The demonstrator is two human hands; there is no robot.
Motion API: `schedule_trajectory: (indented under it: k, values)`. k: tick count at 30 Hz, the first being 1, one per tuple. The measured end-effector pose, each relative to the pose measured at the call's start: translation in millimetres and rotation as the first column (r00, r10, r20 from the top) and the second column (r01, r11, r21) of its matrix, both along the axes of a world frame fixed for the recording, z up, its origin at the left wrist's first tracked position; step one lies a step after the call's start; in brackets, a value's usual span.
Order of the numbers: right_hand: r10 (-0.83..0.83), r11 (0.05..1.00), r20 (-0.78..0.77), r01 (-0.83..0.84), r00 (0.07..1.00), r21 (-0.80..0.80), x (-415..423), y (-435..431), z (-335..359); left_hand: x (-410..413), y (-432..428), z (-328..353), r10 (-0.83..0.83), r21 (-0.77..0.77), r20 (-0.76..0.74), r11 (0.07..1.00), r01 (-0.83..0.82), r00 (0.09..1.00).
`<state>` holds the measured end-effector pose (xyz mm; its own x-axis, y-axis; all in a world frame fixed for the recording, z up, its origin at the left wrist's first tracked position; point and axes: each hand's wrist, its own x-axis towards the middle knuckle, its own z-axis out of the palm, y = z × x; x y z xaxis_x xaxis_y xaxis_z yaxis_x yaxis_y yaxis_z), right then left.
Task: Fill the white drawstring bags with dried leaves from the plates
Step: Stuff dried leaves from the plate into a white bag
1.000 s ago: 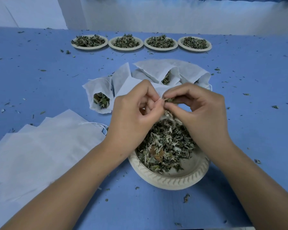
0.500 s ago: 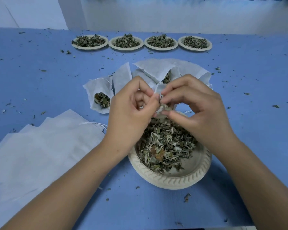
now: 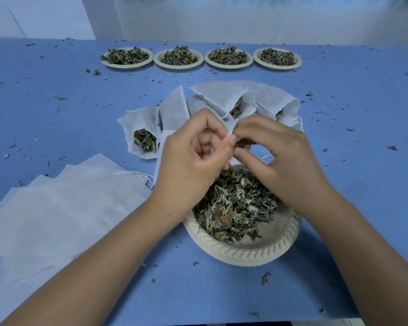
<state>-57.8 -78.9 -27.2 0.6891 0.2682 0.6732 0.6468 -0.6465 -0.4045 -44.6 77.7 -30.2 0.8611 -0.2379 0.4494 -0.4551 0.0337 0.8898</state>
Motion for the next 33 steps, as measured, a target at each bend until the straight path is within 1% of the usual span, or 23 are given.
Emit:
schedule_trajectory:
  k: [1,3,5,6,8,9,10,11,12,14,15,16,17,18,19,21,22,23,25,27,29,31,33]
  values:
    - [0.04,0.998,-0.024,-0.039,0.999,0.046,-1.8,-1.6,3.1,2.1,0.9,0.3,0.031,-0.011,-0.01,0.999,-0.031,0.999]
    - [0.076,0.994,0.041,-0.079,0.996,0.08,-6.3,-4.4,8.1,5.4,2.7,1.5,0.076,-0.03,-0.018,0.997,-0.077,0.997]
    - [0.052,0.999,0.134,-0.05,0.99,-0.02,-8.6,-5.0,8.8,5.3,3.0,2.5,0.054,-0.06,-0.02,0.997,-0.055,0.998]
    - [0.051,0.995,0.135,-0.038,0.99,-0.097,-8.4,-3.8,7.7,4.3,2.9,3.3,0.014,-0.075,-0.018,0.997,-0.016,1.0]
    - [0.068,0.97,0.023,-0.061,0.997,-0.236,-6.4,-0.1,4.3,2.0,2.2,4.0,-0.063,-0.074,-0.006,0.995,0.063,0.998]
    - [0.073,0.959,-0.059,-0.087,0.996,-0.269,-5.8,0.9,2.8,1.5,2.0,4.0,-0.076,-0.057,0.002,0.995,0.076,0.997]
    - [0.075,0.96,-0.121,-0.105,0.99,-0.261,-5.4,0.8,2.2,1.8,2.3,4.0,-0.065,-0.038,0.009,0.997,0.065,0.998]
    - [0.071,0.973,-0.15,-0.101,0.986,-0.206,-5.2,-0.3,2.7,2.6,3.2,4.4,-0.031,-0.023,0.017,0.999,0.031,0.999]
    - [0.068,0.991,-0.143,-0.084,0.987,-0.108,-4.9,-3.1,4.8,3.9,4.5,5.0,0.017,-0.015,0.031,1.0,-0.016,0.999]
    - [0.091,0.992,-0.059,-0.085,0.994,0.096,-5.4,-10.1,13.2,7.8,8.7,6.9,0.126,-0.033,0.059,0.992,-0.124,0.99]
    - [0.13,0.983,-0.018,-0.126,0.991,0.136,-6.4,-13.1,17.5,10.2,10.8,8.2,0.176,-0.06,0.058,0.983,-0.172,0.983]
    - [0.193,0.973,-0.008,-0.191,0.981,0.133,-7.7,-15.5,20.8,12.4,12.7,9.2,0.217,-0.091,0.049,0.973,-0.212,0.975]
    - [0.278,0.957,-0.052,-0.272,0.959,0.096,-9.0,-16.4,23.1,14.2,14.0,9.8,0.247,-0.113,0.038,0.964,-0.241,0.968]
    - [0.353,0.935,-0.15,-0.352,0.924,0.037,-10.4,-15.4,23.6,15.2,14.5,10.2,0.265,-0.123,0.029,0.958,-0.26,0.964]
    - [0.387,0.911,-0.276,-0.412,0.88,-0.037,-11.4,-12.4,22.0,15.3,14.4,10.3,0.272,-0.121,0.024,0.956,-0.267,0.962]
    - [0.347,0.863,-0.501,-0.479,0.793,-0.161,-11.7,-3.4,13.1,14.0,12.9,10.4,0.259,-0.113,0.015,0.96,-0.256,0.966]
    - [0.312,0.85,-0.563,-0.49,0.766,-0.195,-11.9,0.9,7.8,13.1,12.3,10.2,0.249,-0.108,0.014,0.963,-0.246,0.968]
    - [0.288,0.843,-0.583,-0.489,0.76,-0.222,-11.7,4.1,3.3,12.3,12.0,10.0,0.241,-0.103,0.016,0.966,-0.238,0.97]
    - [0.278,0.846,-0.545,-0.47,0.791,-0.25,-11.4,5.6,-0.6,11.0,11.2,9.7,0.23,-0.102,0.017,0.968,-0.228,0.973]
    - [0.274,0.87,-0.514,-0.438,0.813,-0.228,-11.0,3.1,2.3,10.1,10.9,10.3,0.228,-0.105,0.015,0.969,-0.225,0.974]
    - [0.272,0.897,-0.521,-0.409,0.809,-0.168,-10.3,-1.8,7.0,9.8,11.1,10.8,0.227,-0.105,0.017,0.969,-0.224,0.974]
    - [0.283,0.925,-0.525,-0.372,0.803,-0.071,-10.3,-6.5,11.0,9.7,11.0,10.9,0.226,-0.107,0.021,0.969,-0.222,0.974]
    - [0.319,0.941,-0.527,-0.331,0.787,0.075,-11.2,-10.4,15.0,10.0,11.2,10.4,0.227,-0.107,0.028,0.969,-0.223,0.974]
